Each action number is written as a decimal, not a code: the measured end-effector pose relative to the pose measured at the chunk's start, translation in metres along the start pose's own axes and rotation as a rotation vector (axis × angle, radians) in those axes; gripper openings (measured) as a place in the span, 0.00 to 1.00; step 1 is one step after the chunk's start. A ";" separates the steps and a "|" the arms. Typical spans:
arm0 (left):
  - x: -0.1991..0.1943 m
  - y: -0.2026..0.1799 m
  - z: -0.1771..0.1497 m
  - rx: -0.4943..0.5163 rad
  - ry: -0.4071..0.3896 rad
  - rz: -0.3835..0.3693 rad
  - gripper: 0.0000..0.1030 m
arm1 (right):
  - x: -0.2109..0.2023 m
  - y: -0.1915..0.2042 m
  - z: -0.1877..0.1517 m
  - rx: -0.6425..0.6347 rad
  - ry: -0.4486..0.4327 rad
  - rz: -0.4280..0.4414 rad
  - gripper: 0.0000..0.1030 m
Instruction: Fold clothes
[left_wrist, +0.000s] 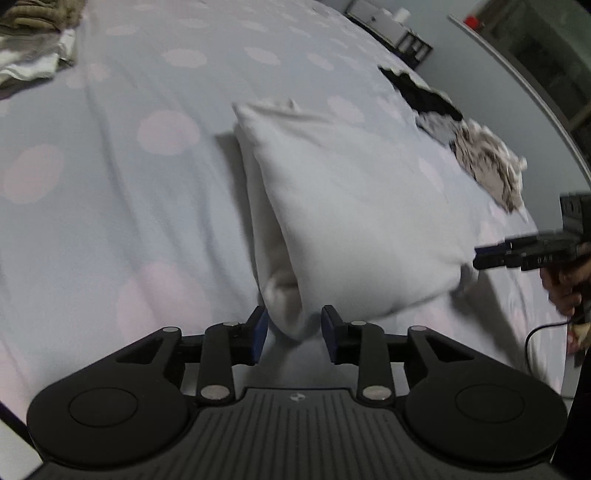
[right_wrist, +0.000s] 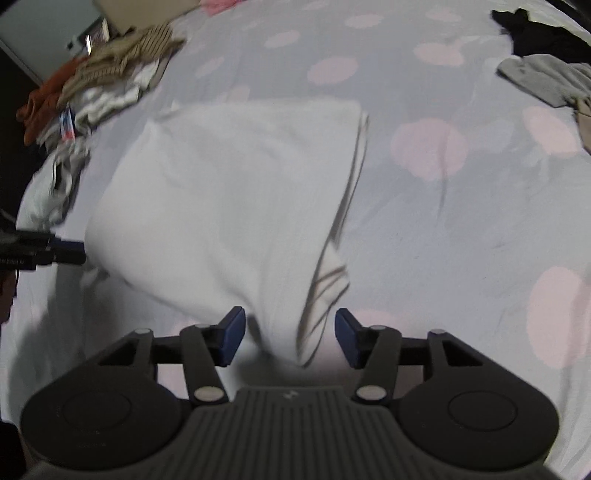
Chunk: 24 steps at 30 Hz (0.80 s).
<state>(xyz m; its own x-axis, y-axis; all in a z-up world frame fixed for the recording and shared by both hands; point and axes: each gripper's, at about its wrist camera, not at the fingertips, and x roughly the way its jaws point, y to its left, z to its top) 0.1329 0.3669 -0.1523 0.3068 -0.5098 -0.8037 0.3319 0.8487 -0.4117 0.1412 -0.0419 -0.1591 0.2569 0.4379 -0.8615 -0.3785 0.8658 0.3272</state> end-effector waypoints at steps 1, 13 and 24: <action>-0.002 0.000 0.005 -0.017 -0.016 0.002 0.33 | -0.003 0.000 0.003 0.013 -0.018 -0.005 0.55; 0.029 -0.064 0.027 0.230 -0.098 0.031 0.27 | 0.012 0.065 0.008 -0.292 -0.188 -0.122 0.43; 0.049 -0.043 0.014 0.237 -0.027 0.051 0.27 | 0.043 0.064 0.012 -0.315 -0.027 -0.193 0.40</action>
<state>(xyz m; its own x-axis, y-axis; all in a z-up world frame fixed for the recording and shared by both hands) 0.1462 0.3041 -0.1677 0.3508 -0.4736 -0.8079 0.5149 0.8181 -0.2561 0.1392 0.0352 -0.1711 0.3720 0.2834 -0.8839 -0.5747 0.8181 0.0204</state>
